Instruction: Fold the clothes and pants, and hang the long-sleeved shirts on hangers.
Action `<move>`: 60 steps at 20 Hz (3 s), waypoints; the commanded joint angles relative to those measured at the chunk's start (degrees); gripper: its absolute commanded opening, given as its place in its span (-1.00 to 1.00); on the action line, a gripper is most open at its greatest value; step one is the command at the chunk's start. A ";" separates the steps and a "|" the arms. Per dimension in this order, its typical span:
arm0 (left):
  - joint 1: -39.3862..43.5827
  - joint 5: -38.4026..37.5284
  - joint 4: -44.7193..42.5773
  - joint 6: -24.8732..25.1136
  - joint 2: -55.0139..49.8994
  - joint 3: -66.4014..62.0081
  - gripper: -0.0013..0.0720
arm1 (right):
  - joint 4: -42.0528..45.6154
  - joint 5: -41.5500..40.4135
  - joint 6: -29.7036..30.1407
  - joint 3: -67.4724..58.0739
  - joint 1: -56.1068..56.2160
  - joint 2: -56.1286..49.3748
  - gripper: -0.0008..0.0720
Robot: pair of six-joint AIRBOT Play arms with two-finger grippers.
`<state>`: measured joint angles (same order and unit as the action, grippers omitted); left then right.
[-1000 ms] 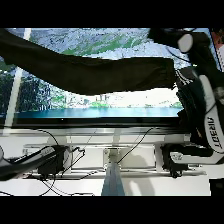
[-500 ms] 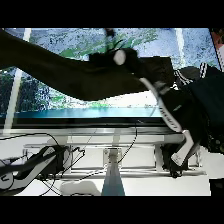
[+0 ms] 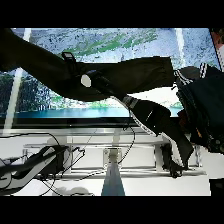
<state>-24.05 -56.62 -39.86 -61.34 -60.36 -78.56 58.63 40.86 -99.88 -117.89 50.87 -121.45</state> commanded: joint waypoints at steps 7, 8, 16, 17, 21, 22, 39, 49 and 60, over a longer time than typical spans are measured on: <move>20.83 3.93 6.91 0.02 -10.25 0.02 -0.92 | 13.73 12.85 0.59 -0.55 -19.78 9.57 -0.89; 24.68 4.20 7.74 0.02 -11.96 0.02 -0.92 | 13.66 14.91 0.57 -0.55 -23.41 11.13 -0.89; 40.15 3.37 3.19 1.05 -21.14 0.02 0.89 | 13.62 30.71 0.61 -0.02 -41.79 18.23 -0.89; 37.92 2.91 0.94 -0.20 -20.61 0.02 0.89 | 13.64 32.35 0.63 0.09 -42.77 18.21 -0.89; 22.47 -5.09 -10.40 -4.52 -18.75 0.04 0.60 | 13.60 34.77 7.26 0.76 -43.34 18.05 -0.89; 18.03 -7.28 -12.04 -4.50 -18.78 0.17 0.60 | 13.44 34.67 8.85 0.96 -42.97 18.05 -0.89; 9.86 2.91 1.16 8.24 -35.95 19.50 0.91 | 13.42 27.56 12.57 2.73 -37.62 17.97 -0.89; 10.43 -14.14 -16.31 -2.56 -28.13 4.44 -0.92 | 13.29 27.06 12.57 2.80 -37.59 17.86 -0.89; 12.50 -25.92 -21.18 -18.01 -8.70 -13.66 -0.92 | 13.18 22.38 9.75 6.80 -27.91 14.01 -0.89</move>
<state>-12.08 -81.47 -60.29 -75.02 -72.64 -90.78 71.81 66.72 -87.70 -111.96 19.20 -105.75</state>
